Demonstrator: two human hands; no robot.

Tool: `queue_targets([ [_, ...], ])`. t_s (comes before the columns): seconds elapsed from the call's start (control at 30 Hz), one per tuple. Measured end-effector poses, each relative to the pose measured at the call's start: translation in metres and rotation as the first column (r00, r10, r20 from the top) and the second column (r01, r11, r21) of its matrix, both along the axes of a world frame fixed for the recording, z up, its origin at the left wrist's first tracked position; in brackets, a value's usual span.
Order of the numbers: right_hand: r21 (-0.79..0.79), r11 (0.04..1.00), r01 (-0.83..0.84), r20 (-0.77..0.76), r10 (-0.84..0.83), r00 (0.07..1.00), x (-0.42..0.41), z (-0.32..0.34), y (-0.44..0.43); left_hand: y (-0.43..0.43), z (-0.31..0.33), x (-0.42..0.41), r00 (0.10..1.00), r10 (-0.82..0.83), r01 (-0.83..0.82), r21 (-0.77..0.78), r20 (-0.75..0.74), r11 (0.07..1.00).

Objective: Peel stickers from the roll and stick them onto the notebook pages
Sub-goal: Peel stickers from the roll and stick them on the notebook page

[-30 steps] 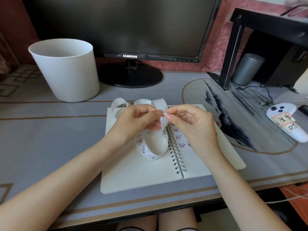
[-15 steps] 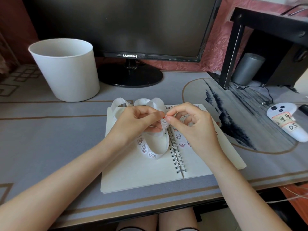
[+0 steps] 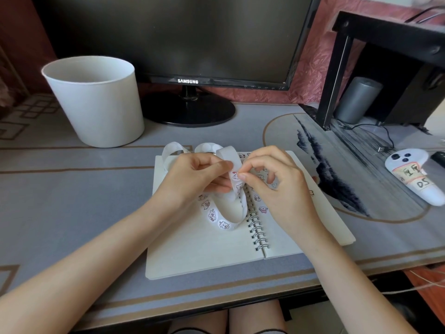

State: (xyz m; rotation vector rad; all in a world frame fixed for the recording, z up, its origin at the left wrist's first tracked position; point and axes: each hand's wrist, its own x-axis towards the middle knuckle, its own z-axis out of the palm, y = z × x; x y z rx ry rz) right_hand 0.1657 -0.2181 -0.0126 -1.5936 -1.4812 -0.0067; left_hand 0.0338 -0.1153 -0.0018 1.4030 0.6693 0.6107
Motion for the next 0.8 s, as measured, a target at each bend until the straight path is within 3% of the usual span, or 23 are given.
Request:
queue_targets([
  [0.23,-0.042,0.999,0.005,-0.370,-0.020,0.929,0.005,0.012,-0.014,0.000,0.002,0.000,1.000,0.015,-0.015,-0.006,-0.016,1.000],
  [0.37,-0.277,0.957,0.088,-0.521,-0.226,0.823,0.030,0.017,-0.027,0.000,0.001,0.000,1.000,0.018,-0.018,-0.006,-0.016,1.000],
  [0.5,-0.431,0.896,0.108,-0.501,-0.337,0.797,0.044,0.016,-0.042,-0.001,0.002,0.001,1.000,0.008,-0.008,-0.001,-0.018,1.000],
  [0.8,-0.523,0.851,0.057,-0.487,-0.353,0.799,0.044,0.014,-0.047,-0.001,0.001,0.001,1.000,0.003,-0.003,0.011,-0.010,1.000],
])
